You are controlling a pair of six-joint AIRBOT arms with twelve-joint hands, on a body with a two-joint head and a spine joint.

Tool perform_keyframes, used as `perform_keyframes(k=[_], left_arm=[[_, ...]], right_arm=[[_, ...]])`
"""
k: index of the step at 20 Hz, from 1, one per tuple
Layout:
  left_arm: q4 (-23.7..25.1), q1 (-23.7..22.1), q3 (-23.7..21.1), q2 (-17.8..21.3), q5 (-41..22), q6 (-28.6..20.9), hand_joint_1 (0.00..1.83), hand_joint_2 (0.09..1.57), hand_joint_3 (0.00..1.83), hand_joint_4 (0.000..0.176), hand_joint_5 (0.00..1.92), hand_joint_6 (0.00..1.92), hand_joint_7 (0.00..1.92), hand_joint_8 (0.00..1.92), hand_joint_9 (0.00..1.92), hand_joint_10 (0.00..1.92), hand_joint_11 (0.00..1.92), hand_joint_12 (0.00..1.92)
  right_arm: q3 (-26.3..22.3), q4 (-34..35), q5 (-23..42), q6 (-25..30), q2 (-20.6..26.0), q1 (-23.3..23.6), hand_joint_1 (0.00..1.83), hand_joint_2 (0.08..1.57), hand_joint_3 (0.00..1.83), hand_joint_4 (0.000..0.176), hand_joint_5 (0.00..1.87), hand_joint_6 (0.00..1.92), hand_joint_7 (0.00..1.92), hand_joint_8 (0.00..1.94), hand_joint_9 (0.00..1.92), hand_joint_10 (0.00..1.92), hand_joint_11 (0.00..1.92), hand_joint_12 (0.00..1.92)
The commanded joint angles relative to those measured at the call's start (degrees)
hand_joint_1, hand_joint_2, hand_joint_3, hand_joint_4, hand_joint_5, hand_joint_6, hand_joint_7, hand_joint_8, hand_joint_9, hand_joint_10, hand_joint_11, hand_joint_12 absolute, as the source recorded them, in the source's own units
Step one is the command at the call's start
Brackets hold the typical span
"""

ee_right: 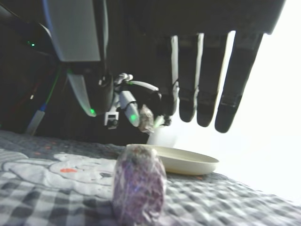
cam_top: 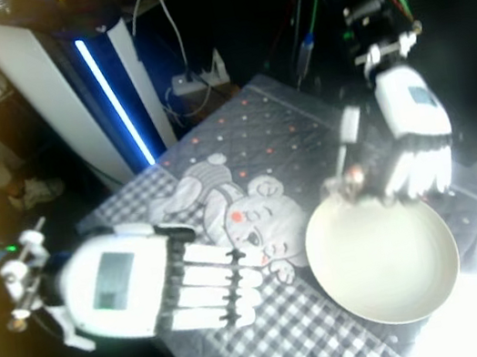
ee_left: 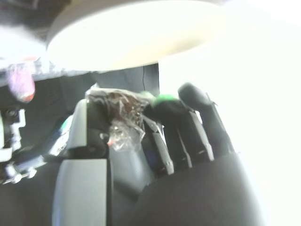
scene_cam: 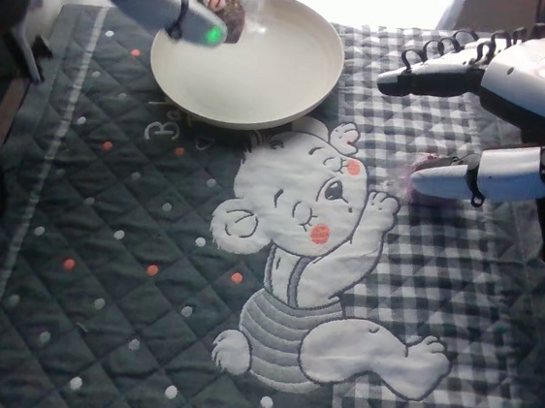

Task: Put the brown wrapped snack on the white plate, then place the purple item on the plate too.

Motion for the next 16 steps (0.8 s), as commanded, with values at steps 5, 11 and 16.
perform_keyframes(k=[5, 11, 16], left_arm=[[-0.2, -0.9, 0.1, -0.6, -3.5, -0.3, 0.82, 0.84, 0.0, 0.074, 0.6, 0.0, 0.68, 0.03, 0.63, 0.41, 0.18, 1.43], [-3.5, 4.6, -9.7, 8.2, -11.4, -0.4, 0.79, 0.85, 0.0, 0.018, 0.66, 0.0, 0.78, 0.0, 0.72, 0.38, 0.14, 1.58], [-9.9, 13.2, -19.3, 17.5, -23.2, -0.4, 0.79, 0.92, 0.0, 0.013, 0.64, 0.0, 0.72, 0.0, 0.42, 0.85, 0.04, 1.58]], right_arm=[[0.5, 1.0, 6.2, 1.4, -0.5, 0.5, 0.79, 1.0, 0.0, 0.099, 0.41, 0.0, 0.46, 0.0, 0.52, 0.0, 0.24, 0.83], [0.6, 0.2, 2.9, 1.6, 0.2, 0.5, 0.95, 0.98, 0.0, 0.074, 0.5, 0.0, 0.53, 0.0, 0.65, 0.01, 0.3, 1.14], [0.6, -2.1, -3.0, 1.0, 0.5, 0.5, 1.06, 0.96, 0.0, 0.029, 0.63, 0.0, 0.74, 0.02, 0.88, 0.16, 0.52, 1.19]])
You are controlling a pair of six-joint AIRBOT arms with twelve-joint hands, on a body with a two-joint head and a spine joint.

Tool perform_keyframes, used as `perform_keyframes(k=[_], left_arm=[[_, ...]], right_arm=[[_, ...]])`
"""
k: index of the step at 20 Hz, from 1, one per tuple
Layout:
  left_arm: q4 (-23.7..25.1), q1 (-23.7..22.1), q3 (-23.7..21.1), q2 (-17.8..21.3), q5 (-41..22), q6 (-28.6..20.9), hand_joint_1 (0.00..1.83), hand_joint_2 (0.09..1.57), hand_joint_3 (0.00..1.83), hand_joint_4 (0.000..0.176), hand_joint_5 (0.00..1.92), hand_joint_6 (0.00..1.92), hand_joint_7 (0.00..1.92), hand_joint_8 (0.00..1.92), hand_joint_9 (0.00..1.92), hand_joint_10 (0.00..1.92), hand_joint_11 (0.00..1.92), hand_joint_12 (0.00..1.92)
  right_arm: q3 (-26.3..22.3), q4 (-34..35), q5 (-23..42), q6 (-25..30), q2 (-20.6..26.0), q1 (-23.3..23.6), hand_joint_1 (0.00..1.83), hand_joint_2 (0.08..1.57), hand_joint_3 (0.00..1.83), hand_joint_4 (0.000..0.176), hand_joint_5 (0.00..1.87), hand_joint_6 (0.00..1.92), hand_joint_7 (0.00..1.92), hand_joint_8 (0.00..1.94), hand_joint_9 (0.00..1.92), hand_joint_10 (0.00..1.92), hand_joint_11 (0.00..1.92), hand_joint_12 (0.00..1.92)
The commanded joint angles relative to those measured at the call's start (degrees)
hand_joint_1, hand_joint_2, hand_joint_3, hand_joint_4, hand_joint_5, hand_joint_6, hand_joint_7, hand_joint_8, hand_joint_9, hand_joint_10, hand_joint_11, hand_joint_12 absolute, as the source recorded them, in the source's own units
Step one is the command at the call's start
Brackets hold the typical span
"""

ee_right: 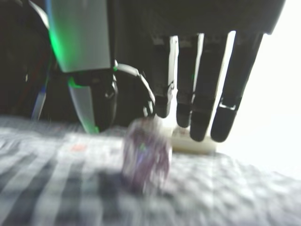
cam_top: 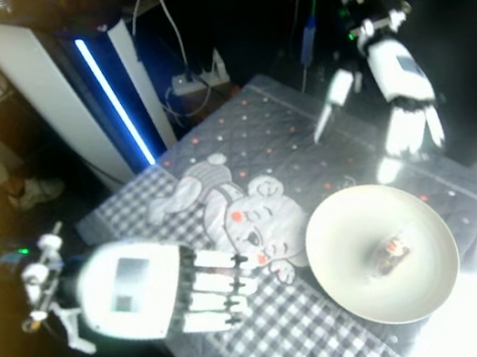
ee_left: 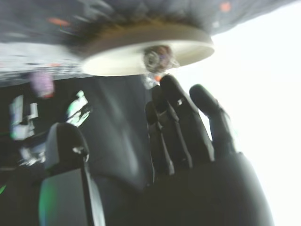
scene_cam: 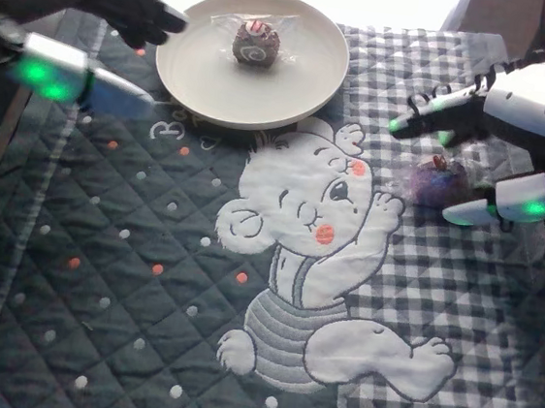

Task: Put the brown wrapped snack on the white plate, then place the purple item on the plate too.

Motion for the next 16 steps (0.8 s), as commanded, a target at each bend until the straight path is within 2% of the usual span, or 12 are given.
perform_keyframes(k=[1, 2, 4, 5, 6, 7, 8, 10, 12, 14, 15, 16], left_arm=[[-2.8, 0.3, -0.6, 0.4, -9.3, -0.4, 0.79, 0.92, 0.0, 0.013, 0.64, 0.0, 0.72, 0.0, 0.42, 0.85, 0.04, 1.58], [-4.7, 1.9, -1.5, 0.9, -11.6, -0.4, 0.73, 0.93, 0.0, 0.031, 0.64, 0.0, 0.72, 0.0, 0.38, 0.92, 0.05, 1.64], [-7.5, 4.9, -3.5, 1.7, -16.2, -0.4, 0.75, 0.94, 0.0, 0.017, 0.67, 0.01, 0.73, 0.01, 0.39, 0.95, 0.1, 1.59], [-7.9, 5.5, -4.2, 2.0, -17.5, -0.4, 0.76, 0.94, 0.0, 0.018, 0.67, 0.0, 0.72, 0.01, 0.37, 0.96, 0.11, 1.58], [-8.0, 5.8, -4.8, 2.2, -18.5, -0.5, 0.77, 0.94, 0.0, 0.0, 0.66, 0.0, 0.71, 0.0, 0.37, 0.94, 0.13, 1.54], [-8.1, 6.1, -5.2, 2.5, -19.1, -0.5, 0.76, 0.96, 0.0, 0.0, 0.66, 0.0, 0.72, 0.0, 0.37, 0.97, 0.18, 1.53], [-8.3, 6.4, -5.4, 2.6, -19.6, -0.5, 0.74, 0.97, 0.0, 0.0, 0.66, 0.0, 0.72, 0.01, 0.38, 0.97, 0.21, 1.5], [-9.2, 7.0, -5.5, 2.7, -20.0, -0.4, 0.75, 0.96, 0.0, 0.0, 0.65, 0.0, 0.72, 0.0, 0.39, 0.93, 0.23, 1.43], [-10.3, 7.8, -5.4, 2.5, -19.9, -0.3, 0.79, 0.94, 0.0, 0.0, 0.64, 0.0, 0.71, 0.0, 0.35, 0.97, 0.19, 1.51], [-11.2, 8.6, -5.4, 2.2, -20.2, -0.3, 0.76, 0.95, 0.0, 0.0, 0.68, 0.01, 0.75, 0.02, 0.38, 1.02, 0.22, 1.53], [-11.4, 8.8, -5.5, 2.2, -20.6, -0.3, 0.77, 0.95, 0.0, 0.0, 0.68, 0.0, 0.74, 0.02, 0.37, 1.01, 0.23, 1.51], [-11.8, 9.2, -5.6, 2.2, -21.4, -0.3, 0.78, 0.95, 0.0, 0.0, 0.68, 0.0, 0.74, 0.02, 0.37, 1.01, 0.25, 1.47]], right_arm=[[0.2, 2.0, 4.1, -0.5, 0.2, 0.5, 1.06, 0.96, 0.0, 0.029, 0.63, 0.0, 0.74, 0.02, 0.88, 0.16, 0.52, 1.19], [0.2, 2.0, 3.5, -1.0, 0.1, 0.5, 1.08, 0.95, 0.0, 0.006, 0.69, 0.0, 0.8, 0.01, 0.85, 0.36, 0.54, 1.26], [0.6, 2.0, 2.0, -2.0, -0.5, 0.5, 1.12, 0.94, 0.0, 0.0, 0.77, 0.0, 0.89, 0.04, 0.68, 1.01, 0.56, 1.5], [0.8, 2.0, 1.6, -2.2, -0.7, 0.5, 1.13, 0.96, 0.0, 0.0, 0.81, 0.01, 0.91, 0.06, 0.64, 1.15, 0.58, 1.55], [0.8, 2.0, 1.3, -2.4, -0.9, 0.5, 1.17, 0.97, 0.0, 0.0, 0.93, 0.01, 0.95, 0.24, 0.66, 1.28, 0.58, 1.64], [0.9, 2.0, 1.3, -2.4, -1.1, 0.5, 1.23, 1.06, 0.0, 0.0, 1.02, 0.58, 1.04, 0.85, 0.73, 1.17, 0.57, 1.57], [1.0, 2.0, 1.3, -2.4, -1.3, 0.5, 1.24, 1.09, 0.0, 0.0, 1.0, 0.76, 1.03, 1.01, 0.78, 1.1, 0.6, 1.54], [1.2, 2.2, 1.4, -2.4, -1.7, 0.5, 1.25, 1.09, 0.0, 0.0, 1.05, 0.73, 1.03, 1.07, 0.82, 1.09, 0.59, 1.54], [1.5, 3.4, 2.8, -2.4, -2.1, 0.5, 1.21, 1.13, 0.0, 0.0, 0.98, 0.91, 0.92, 1.19, 0.7, 1.01, 0.34, 1.49], [2.4, 5.6, 5.8, -2.0, -2.2, 0.5, 1.22, 1.11, 0.0, 0.004, 1.04, 0.84, 0.93, 1.14, 0.73, 0.98, 0.39, 1.45], [3.2, 6.5, 7.4, -1.7, -2.6, 0.5, 1.21, 1.14, 0.0, 0.0, 1.02, 0.87, 0.84, 1.27, 0.67, 0.97, 0.3, 1.55], [4.2, 7.7, 10.2, -1.3, -3.6, 0.6, 1.23, 1.15, 0.0, 0.0, 1.04, 0.79, 0.8, 1.39, 0.66, 1.12, 0.38, 1.66]])
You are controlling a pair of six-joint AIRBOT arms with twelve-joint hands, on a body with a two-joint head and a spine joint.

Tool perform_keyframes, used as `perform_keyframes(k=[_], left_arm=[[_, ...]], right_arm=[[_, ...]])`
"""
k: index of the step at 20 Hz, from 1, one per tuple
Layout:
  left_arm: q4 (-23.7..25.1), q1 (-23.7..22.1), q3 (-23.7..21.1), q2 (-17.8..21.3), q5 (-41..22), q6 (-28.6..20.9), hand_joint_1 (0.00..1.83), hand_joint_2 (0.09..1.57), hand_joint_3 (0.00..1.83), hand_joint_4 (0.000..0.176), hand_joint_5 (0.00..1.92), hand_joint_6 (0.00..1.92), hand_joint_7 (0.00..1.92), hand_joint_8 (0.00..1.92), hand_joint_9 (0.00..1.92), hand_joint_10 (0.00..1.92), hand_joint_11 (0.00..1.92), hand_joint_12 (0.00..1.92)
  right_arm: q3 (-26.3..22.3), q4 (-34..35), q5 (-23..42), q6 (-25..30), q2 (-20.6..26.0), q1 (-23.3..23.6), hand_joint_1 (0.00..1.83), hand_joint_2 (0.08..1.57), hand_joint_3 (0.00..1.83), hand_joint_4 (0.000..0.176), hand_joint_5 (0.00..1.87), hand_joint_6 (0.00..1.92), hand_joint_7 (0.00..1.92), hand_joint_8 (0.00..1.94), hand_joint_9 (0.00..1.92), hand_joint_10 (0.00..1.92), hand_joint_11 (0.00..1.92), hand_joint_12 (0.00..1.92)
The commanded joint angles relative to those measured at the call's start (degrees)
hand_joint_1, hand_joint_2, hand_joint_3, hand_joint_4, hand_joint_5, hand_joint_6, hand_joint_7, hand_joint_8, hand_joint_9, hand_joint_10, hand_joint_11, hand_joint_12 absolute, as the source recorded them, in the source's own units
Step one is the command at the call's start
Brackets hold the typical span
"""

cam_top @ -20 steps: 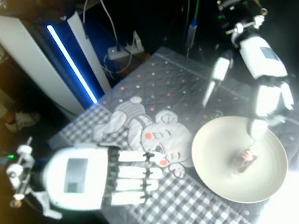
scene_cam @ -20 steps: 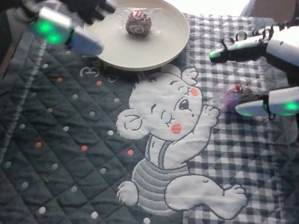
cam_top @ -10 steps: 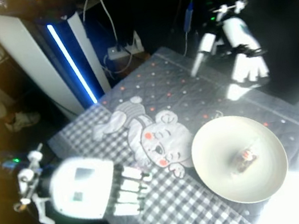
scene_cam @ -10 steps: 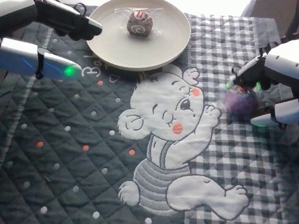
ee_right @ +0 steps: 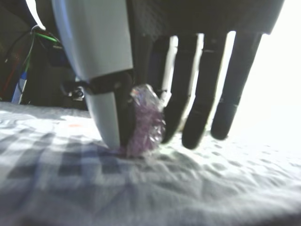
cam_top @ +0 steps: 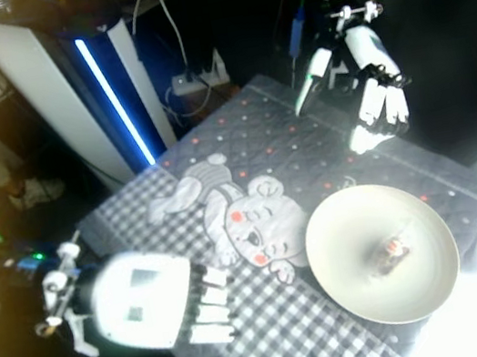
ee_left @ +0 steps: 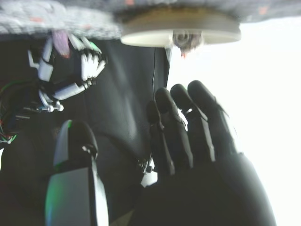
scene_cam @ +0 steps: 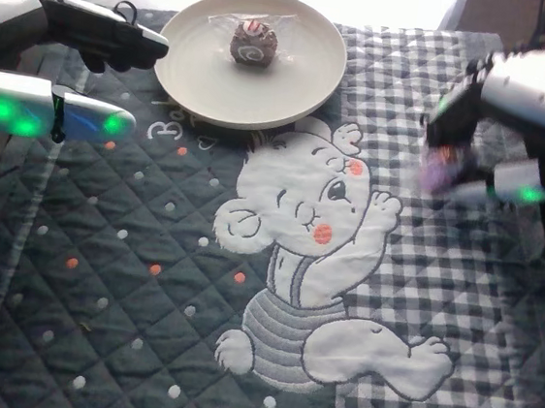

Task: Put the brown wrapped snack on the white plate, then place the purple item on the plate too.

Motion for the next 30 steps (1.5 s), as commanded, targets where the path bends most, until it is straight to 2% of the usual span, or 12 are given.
perform_keyframes(k=[1, 4, 6, 8, 9, 12, 13, 15, 17, 18, 23, 30], left_arm=[[-1.9, 0.0, -0.5, -0.1, -8.6, -0.5, 0.81, 0.93, 0.0, 0.0, 0.69, 0.0, 0.75, 0.02, 0.38, 1.01, 0.26, 1.44], [-3.4, 1.1, -1.5, -0.3, -12.4, -0.5, 0.89, 0.87, 0.0, 0.0, 0.72, 0.01, 0.79, 0.04, 0.47, 0.94, 0.2, 1.49], [-4.3, 1.7, -2.5, 0.1, -15.3, -0.5, 0.86, 0.89, 0.0, 0.0, 0.72, 0.0, 0.8, 0.03, 0.48, 0.75, 0.01, 1.01], [-5.5, 2.8, -3.3, 0.6, -17.7, -0.5, 0.94, 0.88, 0.0, 0.0, 0.67, 0.0, 0.76, 0.01, 0.49, 0.66, 0.15, 1.14], [-5.7, 3.0, -3.3, 0.6, -18.1, -0.5, 0.94, 0.87, 0.0, 0.0, 0.67, 0.0, 0.76, 0.01, 0.51, 0.67, 0.21, 1.21], [-5.7, 2.7, -2.9, 0.1, -18.0, -0.4, 0.95, 0.86, 0.0, 0.0, 0.67, 0.0, 0.75, 0.0, 0.54, 0.55, 0.21, 1.12], [-5.7, 2.7, -2.9, 0.0, -18.3, -0.4, 0.97, 0.86, 0.0, 0.0, 0.67, 0.0, 0.74, 0.0, 0.55, 0.47, 0.23, 1.07], [-5.7, 2.5, -2.8, -0.1, -18.8, -0.4, 0.95, 0.86, 0.0, 0.0, 0.66, 0.0, 0.73, 0.0, 0.57, 0.34, 0.22, 1.11], [-5.7, 2.0, -2.4, -0.6, -19.0, -0.4, 0.9, 0.86, 0.0, 0.0, 0.66, 0.0, 0.72, 0.0, 0.56, 0.3, 0.16, 1.16], [-5.7, 1.9, -2.4, -0.7, -19.3, -0.4, 0.87, 0.87, 0.0, 0.002, 0.65, 0.0, 0.72, 0.0, 0.56, 0.28, 0.12, 1.17], [-8.9, 4.8, -4.1, 0.8, -23.7, -0.4, 0.88, 0.87, 0.0, 0.0, 0.6, 0.0, 0.68, 0.0, 0.54, 0.25, 0.06, 1.2], [-16.9, 14.5, -8.5, 4.5, -41.5, -6.7, 0.94, 0.94, 0.0, 0.0, 0.46, 0.0, 0.54, 0.0, 0.59, 0.07, 0.03, 1.24]], right_arm=[[1.2, 4.0, 10.3, 0.9, -0.8, 0.6, 1.21, 1.15, 0.0, 0.0, 0.98, 0.95, 0.84, 1.28, 0.71, 1.17, 0.52, 1.6], [5.7, 8.3, 15.6, 3.6, -4.4, 2.0, 1.34, 1.09, 0.0, 0.0, 0.94, 0.96, 1.09, 0.81, 0.97, 1.11, 0.78, 1.18], [8.1, 6.9, 13.9, 3.5, -6.8, 7.5, 1.25, 1.07, 0.0, 0.002, 1.02, 0.86, 1.13, 0.81, 1.03, 0.76, 0.85, 1.18], [11.1, 4.4, 11.4, 3.5, -10.5, 12.5, 1.25, 1.05, 0.0, 0.0, 1.04, 0.87, 1.22, 0.64, 1.17, 0.72, 0.97, 1.22], [13.0, 3.3, 9.8, 3.5, -12.8, 14.8, 1.25, 1.04, 0.0, 0.022, 1.07, 0.84, 1.22, 0.62, 1.15, 0.69, 0.94, 1.24], [17.3, 0.1, 4.7, 3.5, -18.0, 18.8, 1.28, 1.07, 0.0, 0.0, 1.02, 0.71, 1.16, 0.88, 1.04, 0.84, 0.8, 1.46], [18.8, -0.7, 3.1, 3.5, -19.9, 20.1, 1.06, 0.93, 0.0, 0.0, 0.77, 0.26, 0.89, 0.56, 0.81, 0.77, 0.54, 1.44], [21.6, -2.3, -0.7, 3.5, -23.2, 22.2, 0.79, 0.8, 0.0, 0.086, 0.29, 0.01, 0.44, 0.05, 0.45, 0.3, 0.13, 1.3], [22.8, -2.9, -2.3, 3.5, -24.4, 22.7, 0.65, 0.76, 0.0, 0.165, 0.02, 0.0, 0.09, 0.0, 0.29, 0.05, 0.05, 1.21], [22.9, -3.2, -2.4, 3.5, -24.4, 22.7, 0.64, 0.76, 0.0, 0.174, 0.0, 0.0, 0.02, 0.0, 0.24, 0.01, 0.01, 1.24], [18.8, -1.8, 1.0, 3.9, -21.0, 22.7, 0.7, 0.81, 0.0, 0.176, 0.0, 0.0, 0.0, 0.0, 0.0, 0.0, 0.0, 0.18], [2.2, 13.9, 27.9, 3.9, -2.6, 9.0, 0.77, 0.75, 0.0, 0.176, 0.0, 0.0, 0.0, 0.0, 0.0, 0.0, 0.0, 0.0]])
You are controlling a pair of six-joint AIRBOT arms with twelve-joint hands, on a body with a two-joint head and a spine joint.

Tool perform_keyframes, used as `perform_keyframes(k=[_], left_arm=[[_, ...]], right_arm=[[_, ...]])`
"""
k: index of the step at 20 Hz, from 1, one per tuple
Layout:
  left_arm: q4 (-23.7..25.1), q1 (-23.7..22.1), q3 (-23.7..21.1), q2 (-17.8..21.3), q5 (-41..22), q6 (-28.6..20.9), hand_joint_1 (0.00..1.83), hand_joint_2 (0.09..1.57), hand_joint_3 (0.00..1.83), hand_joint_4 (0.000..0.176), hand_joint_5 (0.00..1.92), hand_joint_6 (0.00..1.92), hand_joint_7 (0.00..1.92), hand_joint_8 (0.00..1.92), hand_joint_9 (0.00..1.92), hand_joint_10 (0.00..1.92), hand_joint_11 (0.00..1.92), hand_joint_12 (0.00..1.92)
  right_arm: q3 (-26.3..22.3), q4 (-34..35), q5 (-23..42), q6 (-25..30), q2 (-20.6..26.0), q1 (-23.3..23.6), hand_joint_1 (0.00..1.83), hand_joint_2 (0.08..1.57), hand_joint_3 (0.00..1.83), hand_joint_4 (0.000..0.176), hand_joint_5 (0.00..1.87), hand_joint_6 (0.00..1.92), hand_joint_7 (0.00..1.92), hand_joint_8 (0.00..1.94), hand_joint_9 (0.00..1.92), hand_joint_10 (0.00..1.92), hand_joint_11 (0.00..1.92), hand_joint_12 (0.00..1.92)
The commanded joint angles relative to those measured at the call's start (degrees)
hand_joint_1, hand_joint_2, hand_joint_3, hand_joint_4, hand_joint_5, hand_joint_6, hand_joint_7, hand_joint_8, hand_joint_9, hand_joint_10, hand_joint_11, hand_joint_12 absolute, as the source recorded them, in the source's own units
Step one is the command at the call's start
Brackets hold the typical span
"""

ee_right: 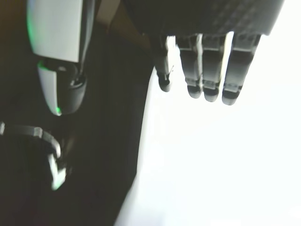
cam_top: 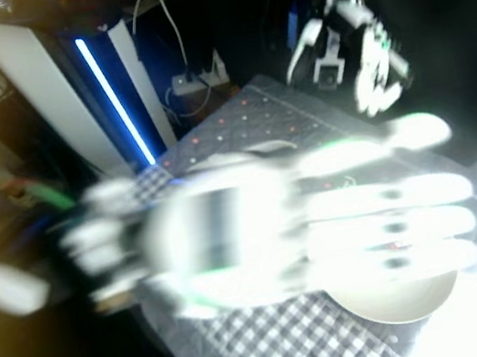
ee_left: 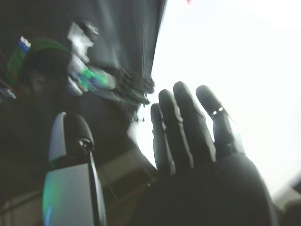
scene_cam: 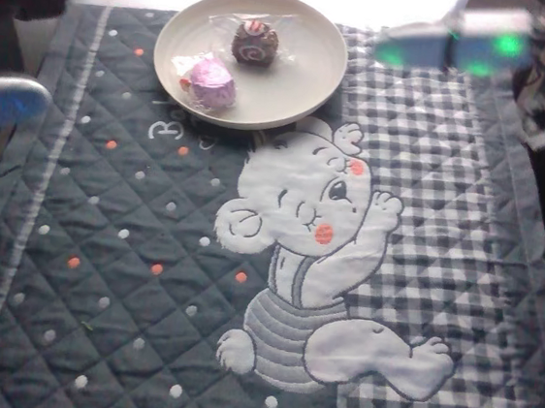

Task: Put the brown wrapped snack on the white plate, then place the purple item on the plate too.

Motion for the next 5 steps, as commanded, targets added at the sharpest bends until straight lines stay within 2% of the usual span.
perform_keyframes(k=[1, 3, 4, 5], left_arm=[[-1.2, 0.0, -0.3, -0.1, -12.4, -1.7, 0.88, 0.95, 0.0, 0.004, 0.41, 0.0, 0.51, 0.0, 0.59, 0.06, 0.02, 1.23], [-2.4, 0.8, -0.9, 0.1, -16.5, -1.7, 0.82, 0.95, 0.0, 0.011, 0.34, 0.0, 0.44, 0.0, 0.54, 0.03, 0.0, 1.25], [-2.8, 1.3, -1.5, 0.2, -19.3, -1.8, 0.46, 1.02, 0.02, 0.068, 0.09, 0.0, 0.17, 0.0, 0.25, 0.0, 0.0, 0.86], [-2.9, 1.5, -1.9, 0.4, -20.3, -2.0, 0.4, 1.04, 0.01, 0.078, 0.04, 0.0, 0.11, 0.0, 0.17, 0.0, 0.0, 0.55]], right_arm=[[-1.7, 3.6, 15.0, 0.5, 1.5, -0.1, 0.77, 0.75, 0.0, 0.176, 0.0, 0.0, 0.0, 0.0, 0.0, 0.0, 0.0, 0.0], [-5.4, 6.6, 21.4, 0.0, 4.4, -4.1, 0.76, 0.74, 0.0, 0.176, 0.0, 0.0, 0.0, 0.0, 0.0, 0.0, 0.0, 0.0], [-8.5, 10.5, 28.1, -0.9, 6.5, -9.0, 0.66, 0.77, 0.0, 0.176, 0.0, 0.0, 0.0, 0.0, 0.0, 0.0, 0.0, 0.0], [-10.1, 12.5, 31.7, -1.5, 7.4, -12.0, 0.63, 0.78, 0.0, 0.176, 0.0, 0.0, 0.0, 0.0, 0.0, 0.0, 0.0, 0.0]])
